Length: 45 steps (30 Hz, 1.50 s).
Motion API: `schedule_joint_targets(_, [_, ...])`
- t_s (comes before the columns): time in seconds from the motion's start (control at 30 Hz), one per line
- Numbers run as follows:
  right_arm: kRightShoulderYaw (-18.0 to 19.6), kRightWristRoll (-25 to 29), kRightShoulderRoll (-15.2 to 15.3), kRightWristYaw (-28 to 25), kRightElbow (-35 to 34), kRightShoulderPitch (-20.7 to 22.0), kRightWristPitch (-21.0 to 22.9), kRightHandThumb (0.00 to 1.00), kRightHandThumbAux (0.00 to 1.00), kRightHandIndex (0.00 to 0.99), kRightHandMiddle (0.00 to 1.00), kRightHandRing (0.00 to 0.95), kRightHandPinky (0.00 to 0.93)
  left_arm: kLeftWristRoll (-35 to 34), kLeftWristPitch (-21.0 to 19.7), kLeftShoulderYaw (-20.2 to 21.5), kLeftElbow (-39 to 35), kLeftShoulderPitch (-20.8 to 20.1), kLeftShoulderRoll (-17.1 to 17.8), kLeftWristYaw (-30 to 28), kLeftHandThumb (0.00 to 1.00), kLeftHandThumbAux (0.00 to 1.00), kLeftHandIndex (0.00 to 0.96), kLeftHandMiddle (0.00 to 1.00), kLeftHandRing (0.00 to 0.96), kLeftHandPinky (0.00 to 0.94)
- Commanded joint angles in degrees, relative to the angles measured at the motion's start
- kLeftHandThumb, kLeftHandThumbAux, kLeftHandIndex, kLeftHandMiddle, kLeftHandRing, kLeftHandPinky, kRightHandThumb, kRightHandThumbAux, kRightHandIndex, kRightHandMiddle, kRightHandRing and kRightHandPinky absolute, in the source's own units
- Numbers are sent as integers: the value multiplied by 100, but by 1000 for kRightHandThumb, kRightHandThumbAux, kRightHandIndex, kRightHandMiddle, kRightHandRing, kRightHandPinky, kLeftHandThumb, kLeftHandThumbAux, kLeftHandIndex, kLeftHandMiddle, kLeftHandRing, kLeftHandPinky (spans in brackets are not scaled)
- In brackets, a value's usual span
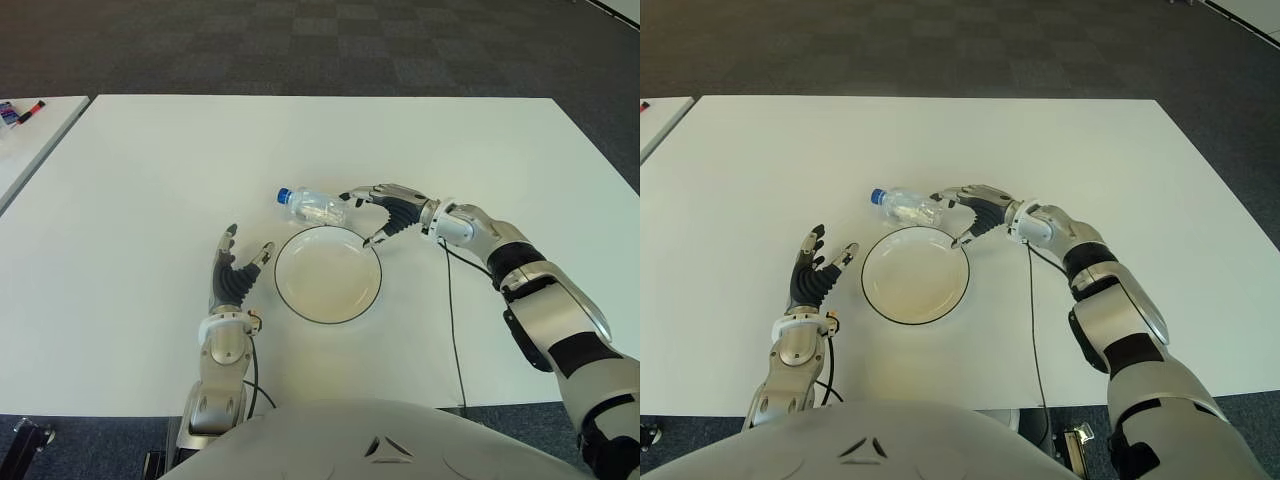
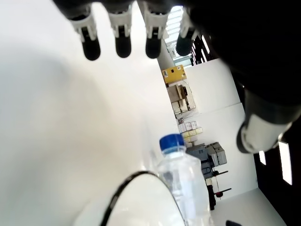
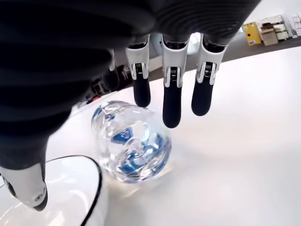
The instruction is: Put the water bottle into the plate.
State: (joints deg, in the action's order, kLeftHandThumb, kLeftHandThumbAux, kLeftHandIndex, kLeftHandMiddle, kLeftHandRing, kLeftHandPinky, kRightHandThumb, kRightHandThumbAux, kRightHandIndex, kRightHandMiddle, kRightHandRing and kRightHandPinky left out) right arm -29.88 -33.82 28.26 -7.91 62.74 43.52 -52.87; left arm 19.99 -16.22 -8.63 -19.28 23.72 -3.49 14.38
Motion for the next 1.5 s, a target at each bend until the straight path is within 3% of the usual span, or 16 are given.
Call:
schedule_joint_targets(0.03, [82,152,-23,-364,89,47,-84,228,605,31,189,249,298,-44,-14,-45,-2,19,-156,62,210,603,60,69,72,102])
schedule_joint_targets(0.5, [431,631,67,-1034,-85,-69,-184,284,608,23,167,233,309,-20,0,-124,57,3,-162,96,194,573,52,63,68,97])
schedule_joint_targets(0.93, [619,630,93,-956,-245,-158,-154,341,640,16,159,227,305,-123,31,-127,36,-2,-150,41,202,581,51,68,74,110])
schedule_joint_targets(1.5, [662,588,59,-890,-218,-177,-111,319,635,17,156,223,300,-157,155,-130,104,18,-127,105,204,587,51,70,76,111])
